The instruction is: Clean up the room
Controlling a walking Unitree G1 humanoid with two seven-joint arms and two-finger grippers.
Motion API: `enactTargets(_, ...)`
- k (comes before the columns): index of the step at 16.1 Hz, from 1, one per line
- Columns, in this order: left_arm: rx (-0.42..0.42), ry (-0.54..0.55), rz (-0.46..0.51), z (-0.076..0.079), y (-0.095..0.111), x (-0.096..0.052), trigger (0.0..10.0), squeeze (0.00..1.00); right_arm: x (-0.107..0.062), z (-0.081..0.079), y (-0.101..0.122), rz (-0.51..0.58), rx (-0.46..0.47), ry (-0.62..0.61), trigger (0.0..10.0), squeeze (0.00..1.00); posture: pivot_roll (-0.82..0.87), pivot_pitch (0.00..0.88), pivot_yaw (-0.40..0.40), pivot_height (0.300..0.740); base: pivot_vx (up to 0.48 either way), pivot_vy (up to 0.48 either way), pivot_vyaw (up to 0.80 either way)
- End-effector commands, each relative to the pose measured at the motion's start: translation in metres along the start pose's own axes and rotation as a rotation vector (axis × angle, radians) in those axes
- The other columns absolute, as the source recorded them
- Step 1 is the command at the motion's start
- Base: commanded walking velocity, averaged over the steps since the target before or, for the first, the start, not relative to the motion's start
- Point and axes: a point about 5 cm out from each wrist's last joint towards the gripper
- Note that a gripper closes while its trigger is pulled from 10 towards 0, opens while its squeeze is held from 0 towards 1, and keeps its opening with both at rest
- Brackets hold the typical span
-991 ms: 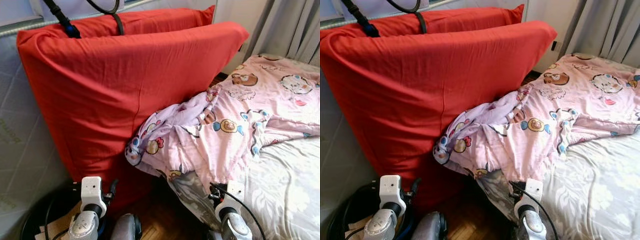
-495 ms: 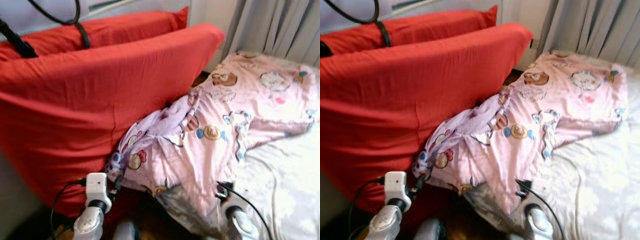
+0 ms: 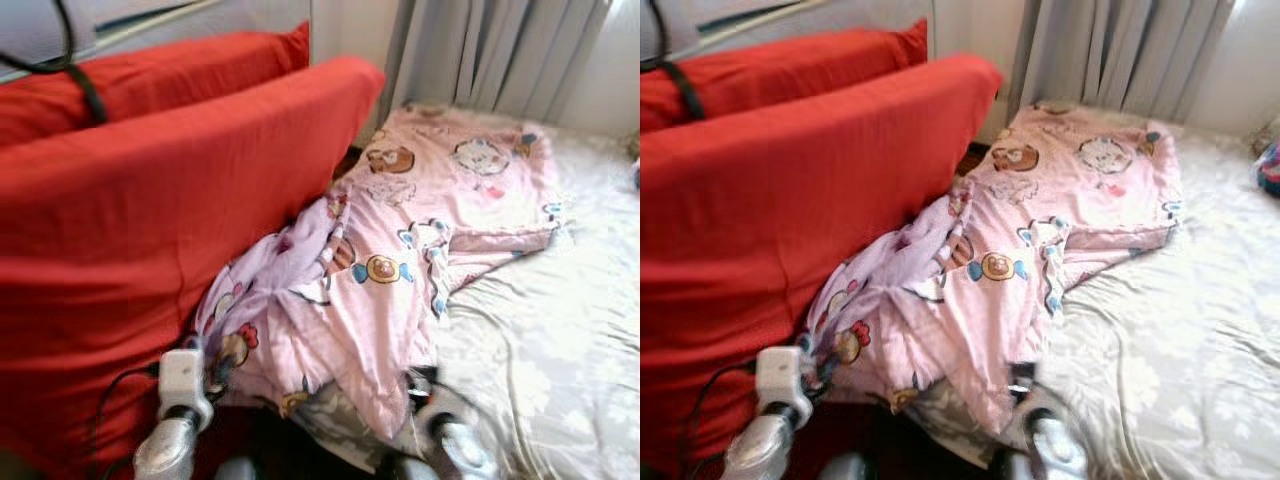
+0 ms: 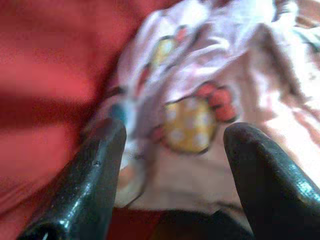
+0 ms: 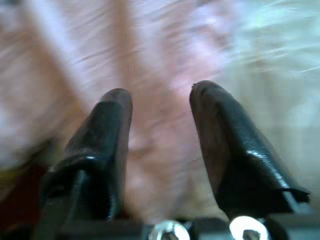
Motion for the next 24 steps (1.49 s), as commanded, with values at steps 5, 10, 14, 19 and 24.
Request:
enactTargets(5, 0.023, -0.042, 0.056, 0.0, 0.015, 0.004, 10.0, 0.0, 0.005, -0.008, 0.003, -0.045, -0.022, 0.016, 10.0, 1.0, 0.13, 0.061, -0.014, 0.612, 0.0, 0.0, 0.0)
enactTargets(10, 0.019, -0.063, 0.13, 0.005, 0.03, -0.004, 10.0, 0.0, 0.01, -0.005, 0.014, -0.037, -0.037, -0.014, 10.0, 1.0, 0.16, 0.158, -0.026, 0.612, 0.0, 0.0, 0.0)
enactTargets(14, 0.021, -0.083, 0.156, 0.007, 0.037, -0.022, 10.0, 0.0, 0.015, -0.003, 0.024, -0.037, -0.021, -0.034, 10.0, 0.0, 0.18, 0.213, -0.026, 0.612, 0.0, 0.0, 0.0)
enactTargets(19, 0.01, -0.092, 0.174, 0.013, 0.055, -0.043, 10.0, 0.0, 0.023, -0.01, 0.043, -0.02, -0.036, -0.033, 10.0, 0.0, 0.2, 0.281, -0.029, 0.612, 0.0, 0.0, 0.0)
enactTargets(24, -0.002, -0.069, 0.123, 0.012, 0.053, -0.058, 10.0, 0.0, 0.024, -0.002, 0.052, 0.015, -0.035, -0.121, 10.0, 0.0, 0.19, 0.305, -0.037, 0.612, 0.0, 0.0, 0.0)
Point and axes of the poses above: a point about 5 cm out from each wrist's last joint towards the gripper, its own x axis pointing out of the wrist towards the gripper, its own y axis along the axis of the wrist's last joint, z = x × y, and after that the axes turned 2 degrees about -x, right-handed
